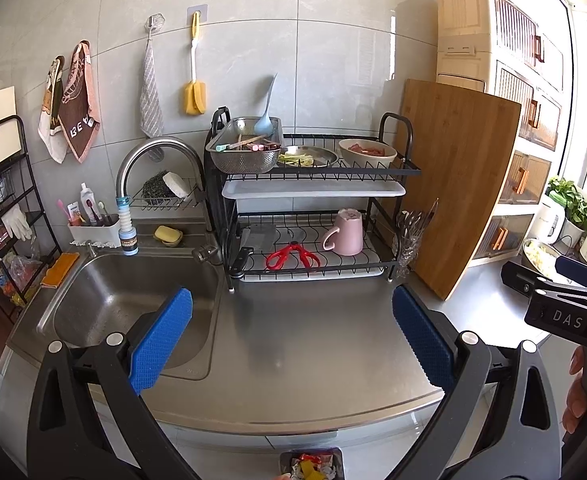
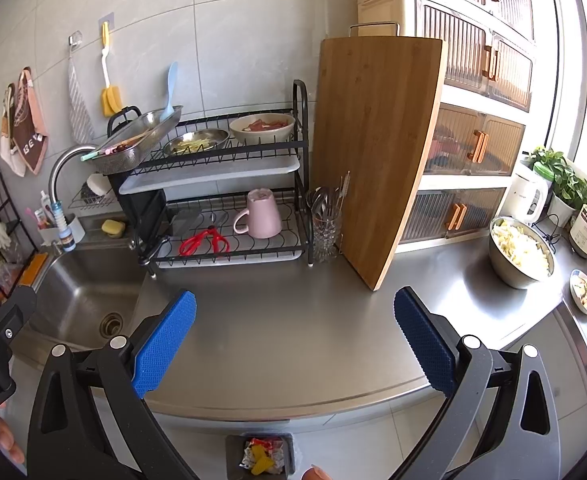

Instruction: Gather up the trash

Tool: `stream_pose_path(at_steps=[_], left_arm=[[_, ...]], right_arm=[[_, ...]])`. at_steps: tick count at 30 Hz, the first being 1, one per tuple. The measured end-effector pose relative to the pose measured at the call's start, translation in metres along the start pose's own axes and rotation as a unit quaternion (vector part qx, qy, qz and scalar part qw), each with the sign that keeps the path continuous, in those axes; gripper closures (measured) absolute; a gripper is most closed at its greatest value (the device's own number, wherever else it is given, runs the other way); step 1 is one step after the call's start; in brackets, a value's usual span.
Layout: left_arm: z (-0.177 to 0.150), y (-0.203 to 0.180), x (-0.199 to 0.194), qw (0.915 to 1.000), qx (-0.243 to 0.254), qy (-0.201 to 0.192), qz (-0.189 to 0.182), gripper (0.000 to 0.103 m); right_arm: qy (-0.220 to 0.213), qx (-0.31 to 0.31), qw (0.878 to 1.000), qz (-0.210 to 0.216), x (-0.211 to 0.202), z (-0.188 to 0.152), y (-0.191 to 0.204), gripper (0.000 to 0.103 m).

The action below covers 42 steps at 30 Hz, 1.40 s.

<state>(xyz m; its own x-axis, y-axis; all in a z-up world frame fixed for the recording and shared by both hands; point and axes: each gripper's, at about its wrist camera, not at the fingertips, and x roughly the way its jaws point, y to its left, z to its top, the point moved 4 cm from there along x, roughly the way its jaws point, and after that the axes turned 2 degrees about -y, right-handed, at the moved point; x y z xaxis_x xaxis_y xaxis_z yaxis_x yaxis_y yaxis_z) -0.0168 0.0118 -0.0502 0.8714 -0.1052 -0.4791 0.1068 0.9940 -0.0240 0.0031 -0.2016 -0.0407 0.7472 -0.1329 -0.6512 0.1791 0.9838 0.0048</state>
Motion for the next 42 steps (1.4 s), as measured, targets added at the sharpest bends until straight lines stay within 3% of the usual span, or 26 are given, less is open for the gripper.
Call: stream_pose_path(at_steps=[12, 17, 26, 39, 42], left_arm=[[-0.0004, -0.0016, -0.0024, 1.0, 0.001, -0.004, 0.004, 0.008], [-0.0014, -0.0012, -0.0028, 0.9997, 0.004, -0.009, 0.023, 0.008], [-0.003, -0.0011, 0.0022, 0.9999, -0.011, 0.009, -0.003, 0.008], [-0.0037, -0.005, -0.0023, 0.9999, -0.003, -0.003, -0.014, 0.008], [-0.0034, -0.0055, -0.0019, 1.0, 0.001, 0.001, -0.001, 0.008]], right_arm=[[-0.001, 0.0, 1.0, 0.009, -0.0005, 0.0007, -0.0017, 0.003], [-0.002, 0.001, 1.0, 0.008, -0.0008, 0.0001, -0.0024, 0.003], [0.003, 0.005, 1.0, 0.005, 0.0008, -0.0015, -0.0073, 0.003], [0.012, 0.003, 1.0, 0.012, 0.0043, -0.0042, -0.007, 0.003], [0.014, 0.002, 1.0, 0.016, 0.0045, -0.0045, -0.0064, 0.003]])
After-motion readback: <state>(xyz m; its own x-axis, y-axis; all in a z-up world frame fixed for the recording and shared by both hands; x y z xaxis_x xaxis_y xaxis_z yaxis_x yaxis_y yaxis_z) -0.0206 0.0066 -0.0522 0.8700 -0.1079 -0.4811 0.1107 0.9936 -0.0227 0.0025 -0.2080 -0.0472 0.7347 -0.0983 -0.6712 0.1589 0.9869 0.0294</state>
